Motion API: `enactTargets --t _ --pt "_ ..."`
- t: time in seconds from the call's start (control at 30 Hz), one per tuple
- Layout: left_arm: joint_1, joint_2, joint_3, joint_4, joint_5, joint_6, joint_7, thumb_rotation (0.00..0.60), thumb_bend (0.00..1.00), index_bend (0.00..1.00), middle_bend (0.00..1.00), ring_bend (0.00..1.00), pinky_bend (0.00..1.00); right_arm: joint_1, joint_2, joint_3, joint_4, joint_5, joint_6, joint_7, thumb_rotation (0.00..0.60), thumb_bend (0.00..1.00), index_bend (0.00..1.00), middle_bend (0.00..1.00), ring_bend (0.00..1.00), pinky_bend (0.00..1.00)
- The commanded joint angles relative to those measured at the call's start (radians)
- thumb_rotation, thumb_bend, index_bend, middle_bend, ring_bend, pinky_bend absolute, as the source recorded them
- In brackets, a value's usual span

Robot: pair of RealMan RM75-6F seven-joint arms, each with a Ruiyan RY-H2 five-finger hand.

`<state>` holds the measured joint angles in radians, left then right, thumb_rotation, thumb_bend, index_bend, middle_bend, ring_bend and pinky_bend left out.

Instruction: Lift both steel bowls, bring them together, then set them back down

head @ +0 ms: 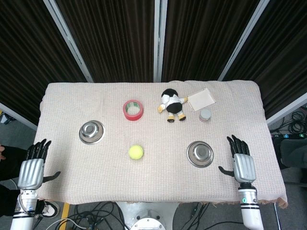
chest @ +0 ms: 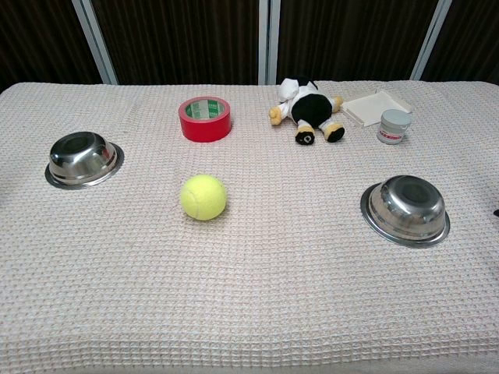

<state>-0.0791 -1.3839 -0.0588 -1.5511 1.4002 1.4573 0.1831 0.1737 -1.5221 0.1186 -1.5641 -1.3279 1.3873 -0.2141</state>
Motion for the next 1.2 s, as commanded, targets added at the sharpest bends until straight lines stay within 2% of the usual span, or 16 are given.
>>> enactTargets --t 0.03,0.23,0.4,0.53,0.67,0.8,0.97,1.2 --pt "-0.005 0.0 -0.004 0.005 -0.004 -0.007 -0.002 0.6 0.0 0.0 0.0 0.0 0.02 0.005 0.002 0.003 -0.004 0.005 -0.008 -0.008 0.6 0.0 0.0 0.0 0.0 0.0" --pt "-0.027 0.008 -0.02 0.012 -0.01 -0.027 0.007 0.6 0.0 0.0 0.0 0.0 0.02 0.019 0.002 0.006 -0.018 0.035 -0.04 -0.043 0.6 0.0 0.0 0.0 0.0 0.0" --pt "-0.087 0.033 -0.055 0.057 -0.025 -0.099 0.003 0.6 0.0 0.0 0.0 0.0 0.02 0.044 0.014 0.027 -0.062 0.126 -0.096 -0.137 0.6 0.0 0.0 0.0 0.0 0.0" --pt "-0.219 0.089 -0.104 0.177 -0.019 -0.273 -0.073 0.6 0.0 0.0 0.0 0.0 0.02 0.086 0.028 0.054 -0.102 0.211 -0.147 -0.231 0.6 0.0 0.0 0.0 0.0 0.0" --pt "-0.354 0.126 -0.123 0.26 0.021 -0.446 -0.195 0.6 0.0 0.0 0.0 0.0 0.02 0.128 0.023 0.079 -0.121 0.279 -0.174 -0.308 0.6 0.0 0.0 0.0 0.0 0.0" --pt "-0.473 0.103 -0.103 0.355 0.104 -0.559 -0.299 0.6 0.0 0.0 0.0 0.0 0.02 0.167 0.006 0.094 -0.126 0.347 -0.195 -0.369 0.6 0.01 0.0 0.0 0.0 0.0" --pt "-0.585 0.013 -0.055 0.518 0.167 -0.666 -0.44 0.6 0.0 0.0 0.0 0.0 0.02 0.212 -0.019 0.1 -0.127 0.441 -0.219 -0.434 0.6 0.02 0.0 0.0 0.0 0.0" --pt "-0.654 -0.091 0.021 0.708 0.212 -0.734 -0.662 0.6 0.0 0.0 0.0 0.0 0.03 0.26 -0.045 0.101 -0.115 0.526 -0.231 -0.482 0.6 0.03 0.0 0.0 0.0 0.0"
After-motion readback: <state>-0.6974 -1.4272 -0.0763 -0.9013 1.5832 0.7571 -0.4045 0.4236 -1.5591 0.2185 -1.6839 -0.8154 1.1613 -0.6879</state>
